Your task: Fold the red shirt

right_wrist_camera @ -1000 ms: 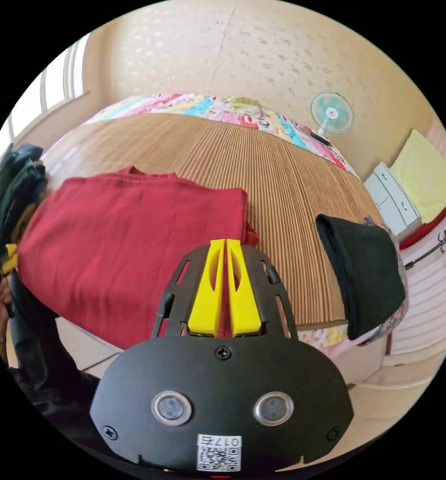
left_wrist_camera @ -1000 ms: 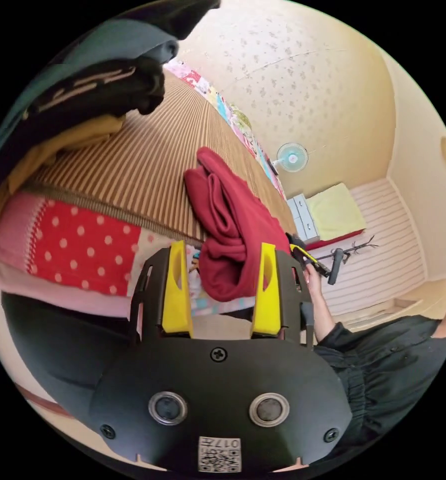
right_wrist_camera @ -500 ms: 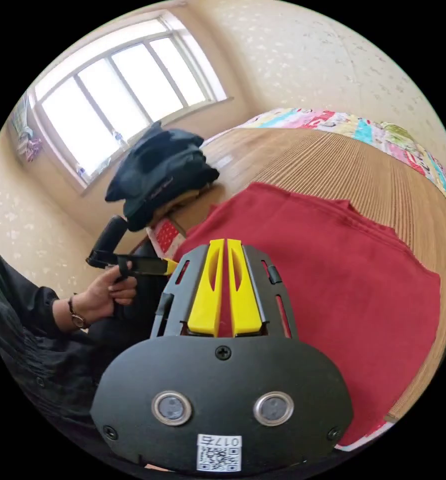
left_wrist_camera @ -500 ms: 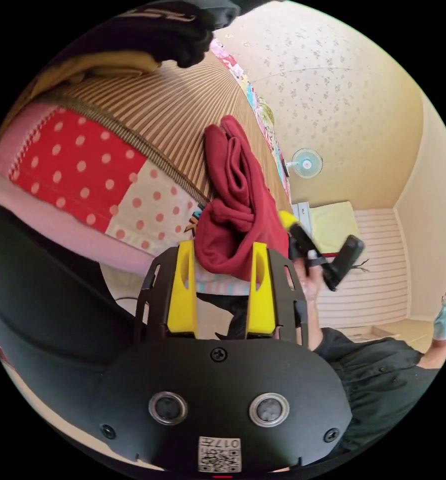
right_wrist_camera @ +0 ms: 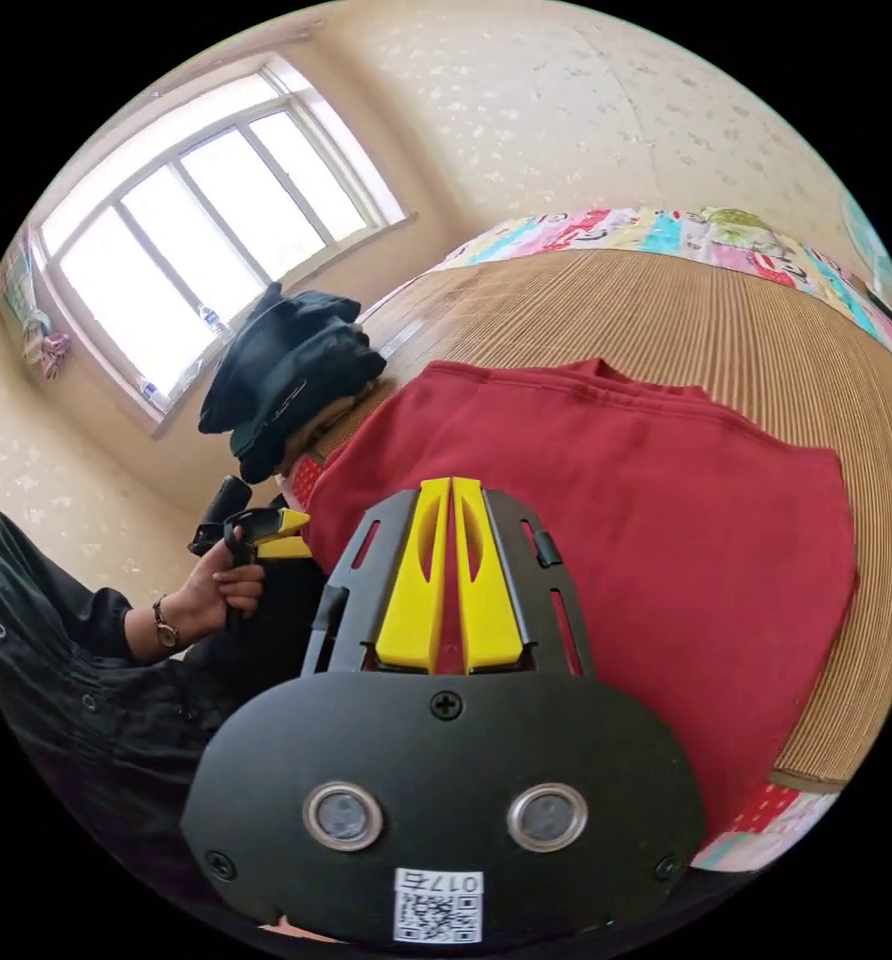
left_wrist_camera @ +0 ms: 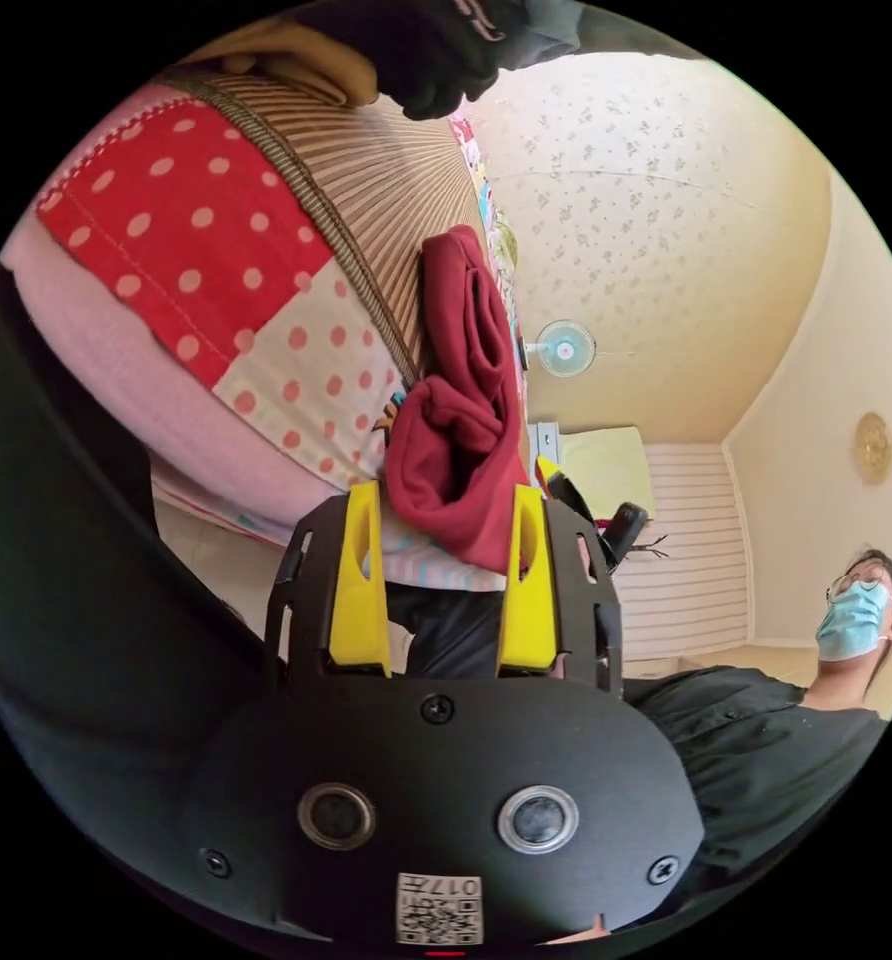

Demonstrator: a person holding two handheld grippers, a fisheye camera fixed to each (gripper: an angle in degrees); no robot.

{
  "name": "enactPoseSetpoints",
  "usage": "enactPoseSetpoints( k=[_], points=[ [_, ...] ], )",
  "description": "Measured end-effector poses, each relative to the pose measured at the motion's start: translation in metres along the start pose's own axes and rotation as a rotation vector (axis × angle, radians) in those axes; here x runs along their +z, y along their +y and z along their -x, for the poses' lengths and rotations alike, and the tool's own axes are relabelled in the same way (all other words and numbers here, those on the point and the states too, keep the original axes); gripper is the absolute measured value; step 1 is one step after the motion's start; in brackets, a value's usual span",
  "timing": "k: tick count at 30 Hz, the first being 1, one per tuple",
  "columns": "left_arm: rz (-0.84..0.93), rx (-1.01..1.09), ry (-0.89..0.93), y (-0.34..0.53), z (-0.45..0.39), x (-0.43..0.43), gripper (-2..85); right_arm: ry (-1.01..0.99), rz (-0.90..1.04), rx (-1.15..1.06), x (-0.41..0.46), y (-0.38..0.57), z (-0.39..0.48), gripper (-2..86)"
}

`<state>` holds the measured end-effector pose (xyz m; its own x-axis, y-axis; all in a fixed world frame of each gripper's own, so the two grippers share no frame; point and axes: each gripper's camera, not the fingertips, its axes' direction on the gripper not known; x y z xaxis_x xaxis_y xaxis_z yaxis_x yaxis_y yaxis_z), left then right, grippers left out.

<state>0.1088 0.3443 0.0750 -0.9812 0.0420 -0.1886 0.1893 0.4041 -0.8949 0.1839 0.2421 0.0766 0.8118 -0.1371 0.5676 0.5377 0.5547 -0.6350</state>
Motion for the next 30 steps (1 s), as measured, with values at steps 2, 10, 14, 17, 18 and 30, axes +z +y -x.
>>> enactPoseSetpoints(
  k=[2,10,14,17,18,30],
  points=[
    [-0.008,-0.010,0.070,0.006,0.025,-0.007,17.0,0.054,-0.034,0.085,-0.044,0.013,-0.044,0.6],
    [-0.054,0.074,0.077,0.038,0.054,-0.030,8.6,0.416,0.065,0.188,-0.102,0.067,-0.119,0.7],
    [0.029,0.303,-0.050,0.042,0.014,-0.023,6.4,0.371,-0.026,0.240,-0.122,0.070,-0.123,0.6],
    [0.108,0.529,-0.121,0.041,-0.033,-0.007,6.1,0.335,-0.043,0.258,-0.137,0.064,-0.128,0.6],
    [0.123,0.567,-0.120,0.041,-0.042,-0.001,6.1,0.336,-0.043,0.257,-0.140,0.062,-0.127,0.6],
    [0.543,0.978,-0.003,0.144,-0.095,0.269,5.6,0.219,-0.070,0.325,-0.230,0.024,-0.120,0.7]
  ],
)
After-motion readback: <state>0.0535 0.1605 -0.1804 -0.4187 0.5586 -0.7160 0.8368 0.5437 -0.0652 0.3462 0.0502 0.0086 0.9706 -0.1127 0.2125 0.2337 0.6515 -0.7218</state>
